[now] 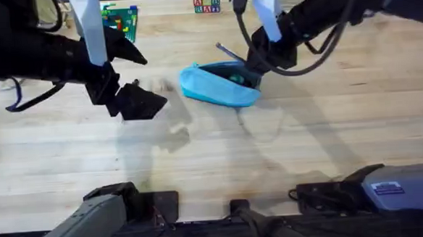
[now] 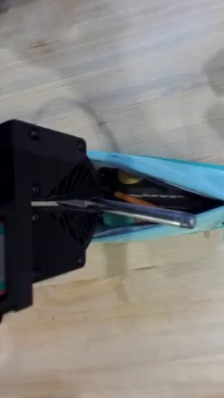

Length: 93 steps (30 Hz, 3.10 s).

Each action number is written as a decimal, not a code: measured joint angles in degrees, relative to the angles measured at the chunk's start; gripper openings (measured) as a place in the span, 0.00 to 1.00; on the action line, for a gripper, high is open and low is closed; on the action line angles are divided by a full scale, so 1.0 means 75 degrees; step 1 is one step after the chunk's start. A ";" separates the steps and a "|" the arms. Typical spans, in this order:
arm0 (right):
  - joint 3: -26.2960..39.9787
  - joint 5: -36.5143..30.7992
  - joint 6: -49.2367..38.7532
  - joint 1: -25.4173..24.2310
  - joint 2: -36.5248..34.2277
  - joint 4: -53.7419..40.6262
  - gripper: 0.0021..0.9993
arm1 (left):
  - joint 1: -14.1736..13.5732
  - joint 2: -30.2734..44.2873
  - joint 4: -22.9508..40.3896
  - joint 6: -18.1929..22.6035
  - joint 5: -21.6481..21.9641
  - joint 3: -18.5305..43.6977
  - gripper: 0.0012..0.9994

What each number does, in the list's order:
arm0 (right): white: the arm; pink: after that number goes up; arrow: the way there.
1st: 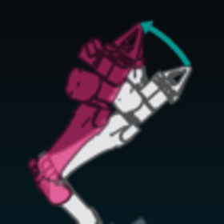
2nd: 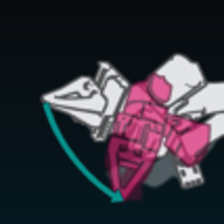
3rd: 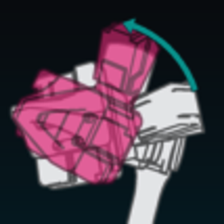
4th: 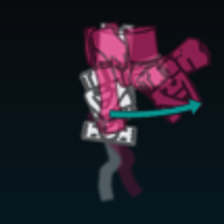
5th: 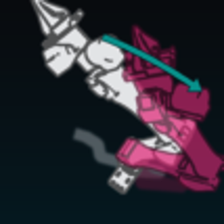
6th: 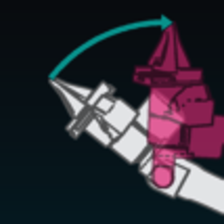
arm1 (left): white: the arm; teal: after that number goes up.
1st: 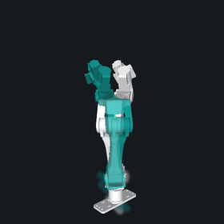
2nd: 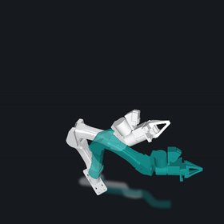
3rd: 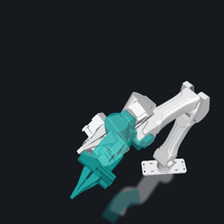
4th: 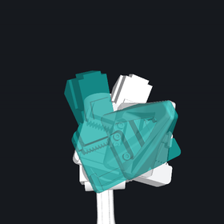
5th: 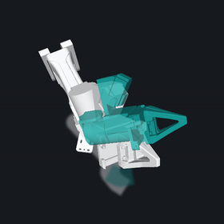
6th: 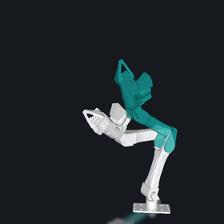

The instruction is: Unzip the bag, pick up the pens from the table one at a time and place them inside, then zip the bag closed.

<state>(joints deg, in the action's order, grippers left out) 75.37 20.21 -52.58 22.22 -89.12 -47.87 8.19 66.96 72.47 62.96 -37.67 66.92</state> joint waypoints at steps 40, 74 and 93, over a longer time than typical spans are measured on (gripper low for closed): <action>0.0000 0.0804 0.0002 0.0000 -0.1282 0.0417 0.03 | 0.0000 0.0000 0.0066 0.0000 0.0001 0.0000 0.99; 0.0168 0.0849 0.0463 0.0000 -0.0988 -0.0111 1.00 | 0.0000 0.0000 0.0172 -0.0001 0.0045 0.0000 0.99; 0.0274 0.0849 0.1847 0.0000 0.2330 -0.2406 1.00 | 0.0000 0.0000 -0.0210 -0.0340 0.0507 0.0000 0.99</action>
<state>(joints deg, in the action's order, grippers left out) 77.43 26.58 -38.72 22.22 -71.65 -65.92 8.19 66.96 70.89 60.41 -33.86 66.92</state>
